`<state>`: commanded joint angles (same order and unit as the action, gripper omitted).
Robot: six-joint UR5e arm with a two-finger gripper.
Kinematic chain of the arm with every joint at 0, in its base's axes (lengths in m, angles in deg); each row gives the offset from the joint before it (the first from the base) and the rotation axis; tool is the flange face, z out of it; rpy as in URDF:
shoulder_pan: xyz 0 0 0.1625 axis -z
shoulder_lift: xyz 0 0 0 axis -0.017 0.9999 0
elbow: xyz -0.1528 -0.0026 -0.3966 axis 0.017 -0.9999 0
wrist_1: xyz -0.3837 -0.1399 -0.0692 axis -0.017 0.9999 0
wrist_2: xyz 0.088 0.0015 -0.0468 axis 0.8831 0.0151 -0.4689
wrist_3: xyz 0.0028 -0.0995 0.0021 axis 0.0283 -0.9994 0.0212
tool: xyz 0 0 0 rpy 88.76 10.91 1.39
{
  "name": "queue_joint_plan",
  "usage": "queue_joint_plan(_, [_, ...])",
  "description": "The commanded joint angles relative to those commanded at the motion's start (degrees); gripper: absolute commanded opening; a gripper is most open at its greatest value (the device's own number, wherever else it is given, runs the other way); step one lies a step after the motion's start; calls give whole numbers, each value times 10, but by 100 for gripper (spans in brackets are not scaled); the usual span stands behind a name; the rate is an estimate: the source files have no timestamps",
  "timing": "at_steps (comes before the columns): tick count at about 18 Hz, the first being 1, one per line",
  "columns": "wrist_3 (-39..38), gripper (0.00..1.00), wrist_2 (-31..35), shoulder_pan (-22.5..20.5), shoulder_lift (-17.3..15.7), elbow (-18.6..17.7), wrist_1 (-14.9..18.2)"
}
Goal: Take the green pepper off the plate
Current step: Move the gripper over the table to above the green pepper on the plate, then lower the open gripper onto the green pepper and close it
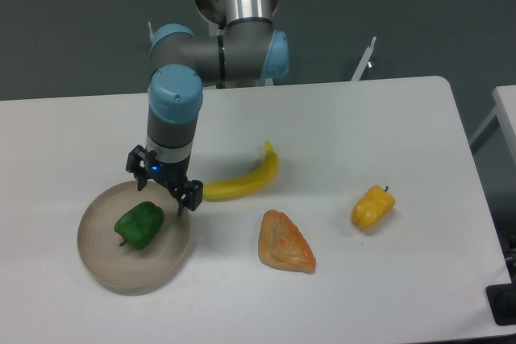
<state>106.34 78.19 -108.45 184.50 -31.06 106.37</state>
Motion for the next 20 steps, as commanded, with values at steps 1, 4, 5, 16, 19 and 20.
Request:
queue_joint_plan(1, [0, 100, 0, 0, 4, 4, 0])
queue_joint_plan(4, [0, 100, 0, 1, 12, 9, -2])
queue_joint_plan(5, [0, 100, 0, 3, 18, 9, -7])
queue_joint_plan(16, [2, 100, 0, 16, 30, 12, -22])
queue_joint_plan(19, [-1, 100, 1, 18, 32, 10, -23])
queue_joint_plan(20, [-1, 100, 1, 18, 33, 11, -23])
